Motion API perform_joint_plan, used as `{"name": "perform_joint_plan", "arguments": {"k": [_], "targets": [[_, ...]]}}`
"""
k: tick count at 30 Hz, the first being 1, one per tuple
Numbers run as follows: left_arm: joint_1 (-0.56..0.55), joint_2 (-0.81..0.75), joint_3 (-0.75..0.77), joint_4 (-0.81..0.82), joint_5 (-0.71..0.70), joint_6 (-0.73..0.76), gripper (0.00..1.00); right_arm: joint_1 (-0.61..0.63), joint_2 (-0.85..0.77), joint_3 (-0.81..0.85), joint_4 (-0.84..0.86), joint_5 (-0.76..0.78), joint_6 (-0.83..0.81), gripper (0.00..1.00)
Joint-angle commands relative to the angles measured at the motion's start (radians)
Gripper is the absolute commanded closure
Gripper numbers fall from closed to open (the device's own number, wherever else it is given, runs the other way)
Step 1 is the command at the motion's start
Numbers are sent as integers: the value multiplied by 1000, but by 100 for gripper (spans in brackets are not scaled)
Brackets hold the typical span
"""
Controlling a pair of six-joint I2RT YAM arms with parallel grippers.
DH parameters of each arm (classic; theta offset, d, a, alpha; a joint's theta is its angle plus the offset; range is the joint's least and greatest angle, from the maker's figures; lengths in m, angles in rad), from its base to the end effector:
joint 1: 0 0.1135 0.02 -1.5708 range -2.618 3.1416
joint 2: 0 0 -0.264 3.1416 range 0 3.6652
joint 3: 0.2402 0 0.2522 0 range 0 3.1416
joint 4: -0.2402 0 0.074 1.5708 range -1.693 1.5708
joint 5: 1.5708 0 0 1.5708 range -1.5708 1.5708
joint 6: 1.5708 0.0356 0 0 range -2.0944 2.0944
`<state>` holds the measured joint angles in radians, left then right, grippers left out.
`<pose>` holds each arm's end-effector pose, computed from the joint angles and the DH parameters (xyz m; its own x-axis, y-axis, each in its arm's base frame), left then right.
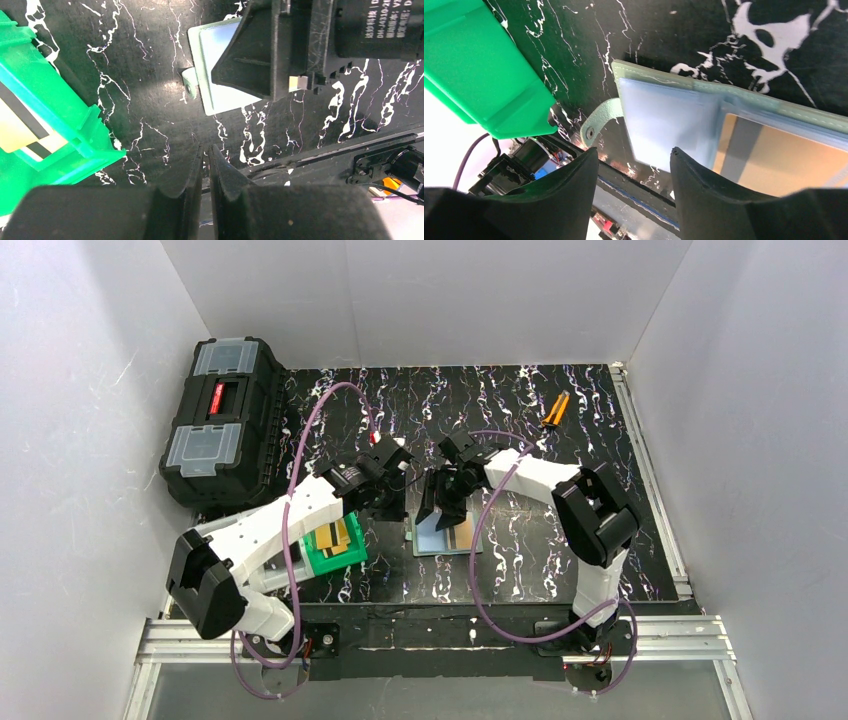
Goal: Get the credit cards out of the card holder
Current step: Remove the credit card from the card holder.
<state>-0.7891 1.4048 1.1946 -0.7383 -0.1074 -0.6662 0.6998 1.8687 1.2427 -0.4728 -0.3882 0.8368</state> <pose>0.2086 -0.2047 0.2925 -0.8589 -0.0069 -0.5121 0.1664 0.9419 -0.2918 0.2818 0.2549 0.1757 -0.9968 0.0592 -0.0542 0.0184 0.8260 0.5634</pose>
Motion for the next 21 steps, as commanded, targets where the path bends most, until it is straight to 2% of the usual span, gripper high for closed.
{"name": "perform_joint_plan", "arguments": {"k": [1,6,10,17,21], "targets": [[4,-42,17,-52,-2,-3,91,22,41,67,-9,-17,16,36],[5,-43,20,-48,21,-2,92,25,87,56,16,-19,24,34],[5,-37,30,-41,42,-4,92,24,64,59,7,-9,18,32],[4,-16,50,15,107,-35,90,6,-69,72,-67,54,-13,29],[7,33,33,92,208,-67,88,-41,-165,2,-94,111,-36,29]]}}
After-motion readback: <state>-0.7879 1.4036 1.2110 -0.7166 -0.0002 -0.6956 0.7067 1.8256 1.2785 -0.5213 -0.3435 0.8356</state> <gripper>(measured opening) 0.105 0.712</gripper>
